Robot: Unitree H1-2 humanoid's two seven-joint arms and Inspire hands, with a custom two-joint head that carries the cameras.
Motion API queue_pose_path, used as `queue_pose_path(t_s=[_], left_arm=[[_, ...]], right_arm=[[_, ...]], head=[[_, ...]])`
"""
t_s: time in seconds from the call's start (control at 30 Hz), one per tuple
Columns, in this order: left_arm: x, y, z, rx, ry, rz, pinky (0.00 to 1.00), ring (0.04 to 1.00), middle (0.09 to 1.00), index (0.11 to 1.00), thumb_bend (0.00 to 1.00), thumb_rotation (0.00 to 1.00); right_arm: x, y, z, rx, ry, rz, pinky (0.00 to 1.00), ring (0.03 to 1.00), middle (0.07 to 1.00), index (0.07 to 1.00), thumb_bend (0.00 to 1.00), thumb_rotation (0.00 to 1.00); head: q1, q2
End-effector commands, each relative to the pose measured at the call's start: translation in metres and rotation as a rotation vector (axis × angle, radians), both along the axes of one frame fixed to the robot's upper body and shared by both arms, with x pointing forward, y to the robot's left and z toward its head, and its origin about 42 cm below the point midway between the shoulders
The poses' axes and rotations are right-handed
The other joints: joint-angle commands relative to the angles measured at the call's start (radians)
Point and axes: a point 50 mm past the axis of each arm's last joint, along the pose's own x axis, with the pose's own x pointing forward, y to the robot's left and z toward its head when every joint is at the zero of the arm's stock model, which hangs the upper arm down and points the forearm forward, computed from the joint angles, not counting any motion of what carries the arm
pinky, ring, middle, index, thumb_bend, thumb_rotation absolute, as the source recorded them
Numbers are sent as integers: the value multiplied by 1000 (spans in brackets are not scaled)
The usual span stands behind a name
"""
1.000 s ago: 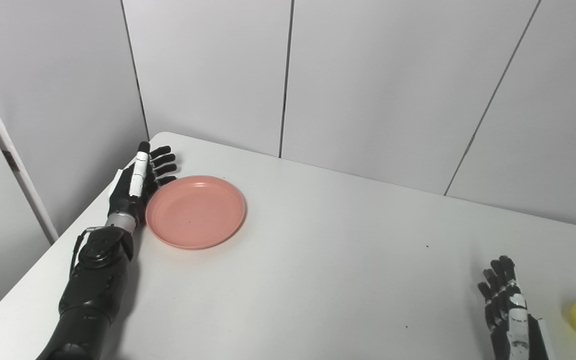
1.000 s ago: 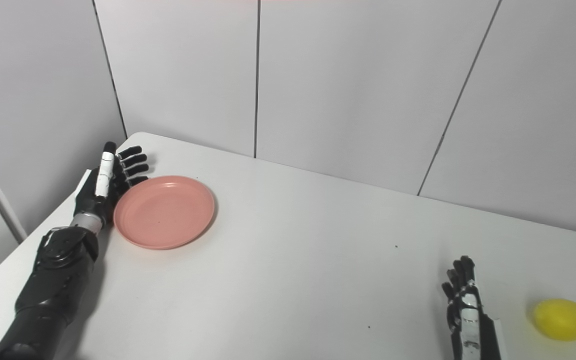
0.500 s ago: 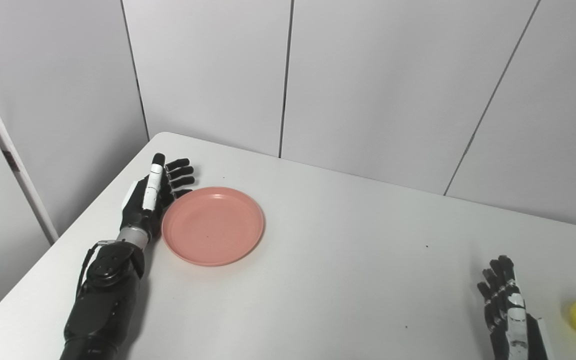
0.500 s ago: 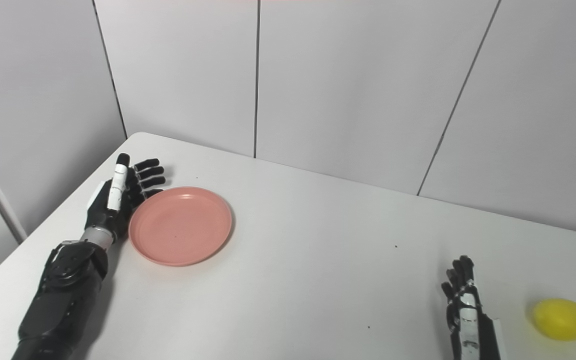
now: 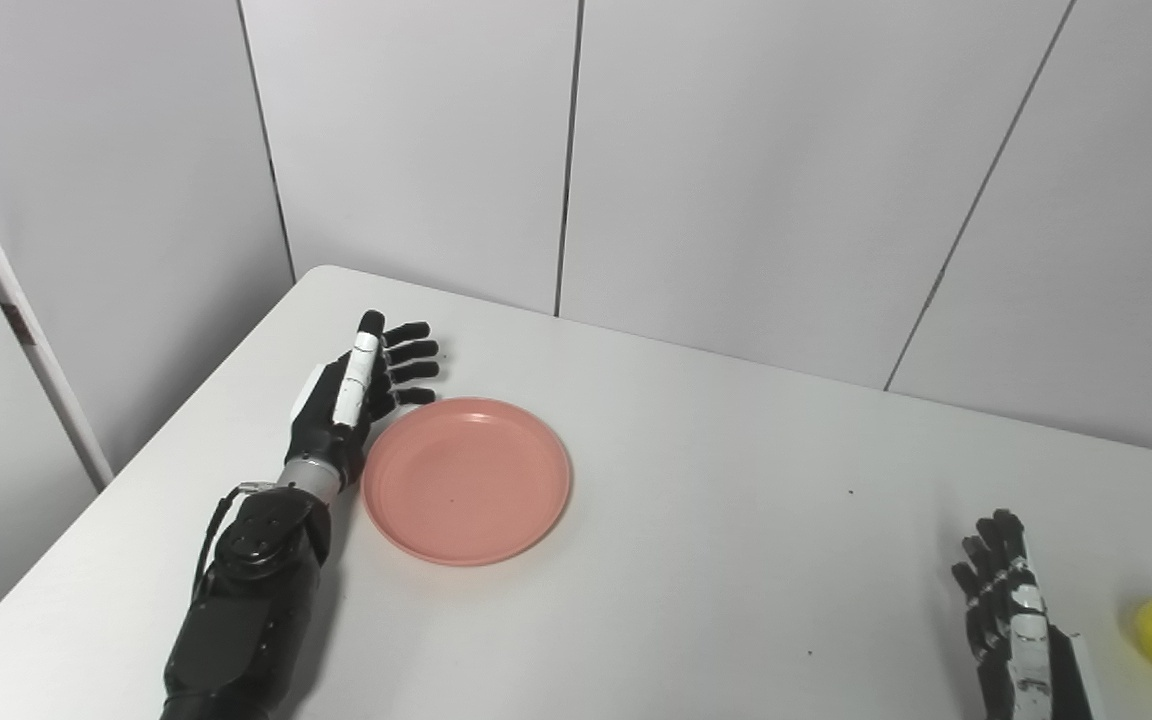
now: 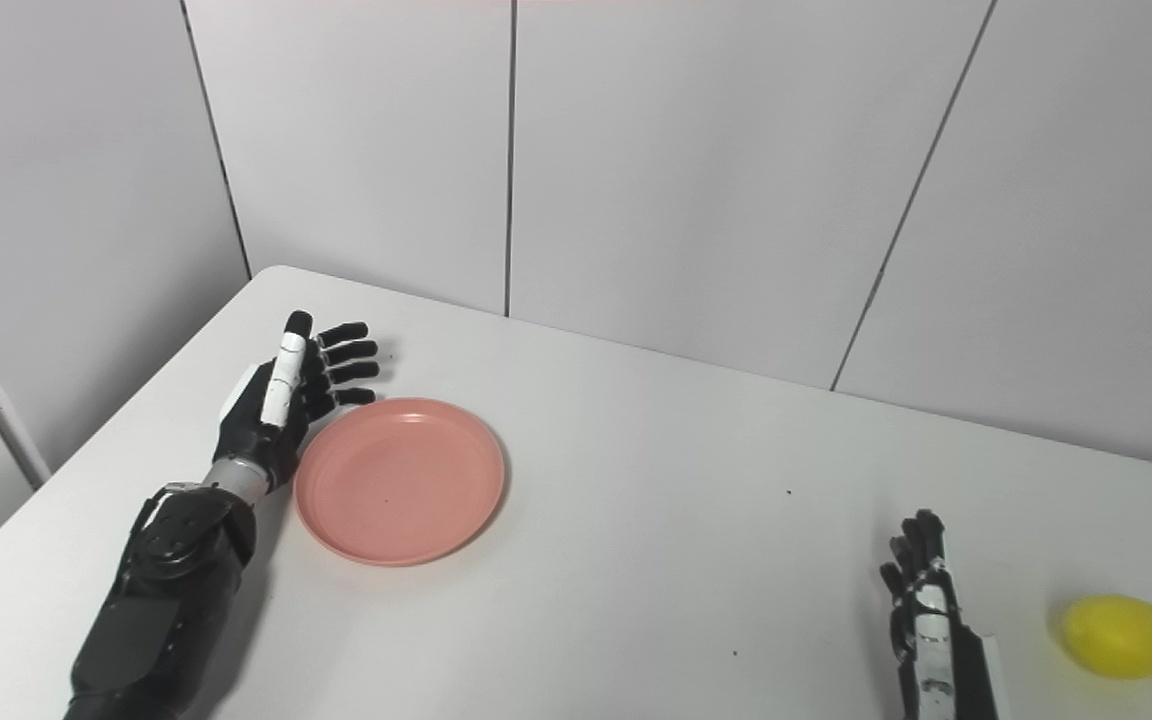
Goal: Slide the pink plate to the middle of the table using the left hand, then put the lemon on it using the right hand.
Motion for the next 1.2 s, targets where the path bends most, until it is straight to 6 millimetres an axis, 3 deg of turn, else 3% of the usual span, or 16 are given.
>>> queue_pose_path(t_s=[0.0,0.37,1.17], left_arm=[[14,-10,29,27,-79,-30,598,713,734,690,869,972],[26,-39,24,21,-54,-68,617,723,732,670,836,981],[21,-54,15,9,-28,-130,634,731,746,703,828,1000]], right_arm=[[-29,7,-46,29,151,-17,1000,1000,1000,1000,748,986],[-29,11,-44,21,147,-24,1000,1000,1000,1000,752,992],[-28,14,-42,30,140,-25,1000,1000,1000,1000,748,991]], head=[[1,1],[-4,5],[-11,13]])
